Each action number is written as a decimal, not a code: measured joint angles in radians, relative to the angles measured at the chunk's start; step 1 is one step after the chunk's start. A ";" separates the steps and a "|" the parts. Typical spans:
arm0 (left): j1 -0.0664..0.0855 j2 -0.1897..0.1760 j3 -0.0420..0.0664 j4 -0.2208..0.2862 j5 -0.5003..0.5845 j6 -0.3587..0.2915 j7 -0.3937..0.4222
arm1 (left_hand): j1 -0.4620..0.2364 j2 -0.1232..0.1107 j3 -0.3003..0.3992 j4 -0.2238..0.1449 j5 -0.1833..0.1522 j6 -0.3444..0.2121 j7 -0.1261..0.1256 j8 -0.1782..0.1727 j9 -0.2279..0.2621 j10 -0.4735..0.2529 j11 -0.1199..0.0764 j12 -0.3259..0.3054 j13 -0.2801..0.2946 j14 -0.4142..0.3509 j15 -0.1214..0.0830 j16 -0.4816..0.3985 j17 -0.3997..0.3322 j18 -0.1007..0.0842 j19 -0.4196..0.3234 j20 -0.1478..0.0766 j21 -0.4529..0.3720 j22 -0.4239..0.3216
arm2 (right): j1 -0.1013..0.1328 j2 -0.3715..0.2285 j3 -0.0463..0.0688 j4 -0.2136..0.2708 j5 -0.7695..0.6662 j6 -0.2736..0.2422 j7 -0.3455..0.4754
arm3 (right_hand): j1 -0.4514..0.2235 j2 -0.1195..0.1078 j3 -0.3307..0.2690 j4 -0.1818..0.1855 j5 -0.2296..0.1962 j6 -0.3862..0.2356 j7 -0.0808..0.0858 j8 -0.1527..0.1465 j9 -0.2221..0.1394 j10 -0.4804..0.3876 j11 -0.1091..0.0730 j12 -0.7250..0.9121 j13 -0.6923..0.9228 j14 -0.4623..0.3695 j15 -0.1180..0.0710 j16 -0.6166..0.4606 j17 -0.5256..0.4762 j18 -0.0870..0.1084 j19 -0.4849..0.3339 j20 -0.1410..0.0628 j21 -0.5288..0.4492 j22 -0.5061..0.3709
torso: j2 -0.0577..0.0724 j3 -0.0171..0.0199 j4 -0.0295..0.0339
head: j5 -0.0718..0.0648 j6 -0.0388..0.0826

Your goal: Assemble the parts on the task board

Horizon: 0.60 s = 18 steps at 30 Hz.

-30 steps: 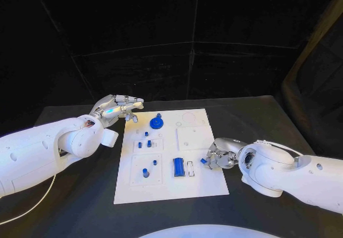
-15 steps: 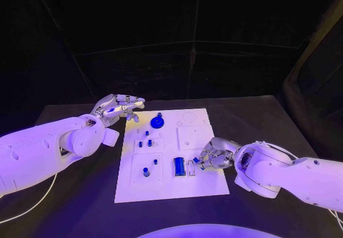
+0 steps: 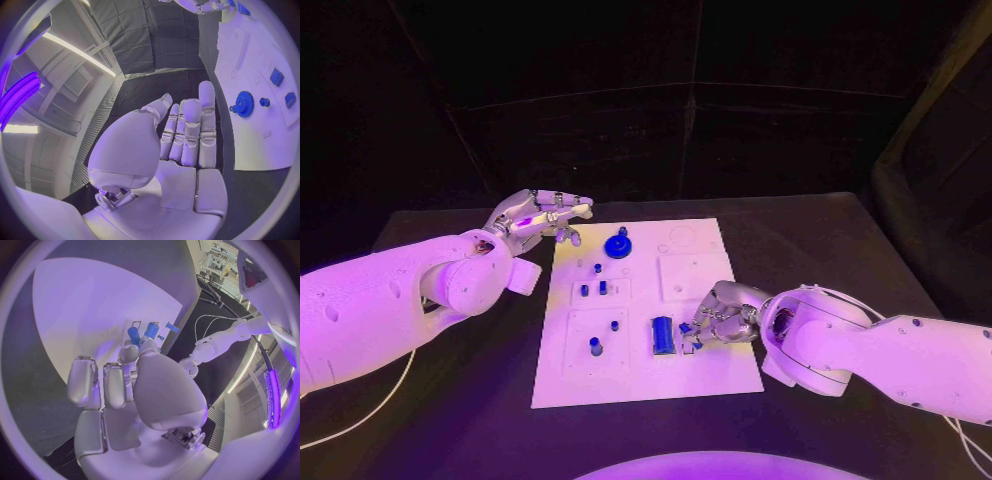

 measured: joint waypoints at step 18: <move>0.000 -0.002 0.000 0.001 0.000 0.001 0.000 | 0.000 0.000 0.000 0.000 0.000 0.000 0.000 0.000 0.000 0.000 0.000 0.000 0.000 0.000 0.000 0.000 0.000 0.000 0.000 0.000 0.000 0.000 | 0.000 0.017 0.000 -0.006 -0.063 0.036 -0.044 | -0.037 -0.008 0.010 0.004 -0.044 0.034 -0.011 0.000 0.000 0.025 -0.010 0.016 0.015 0.000 -0.007 0.011 0.012 0.000 0.007 -0.007 0.007 0.007 | -0.001 0.0016 -0.0013 | 0.002 -0.002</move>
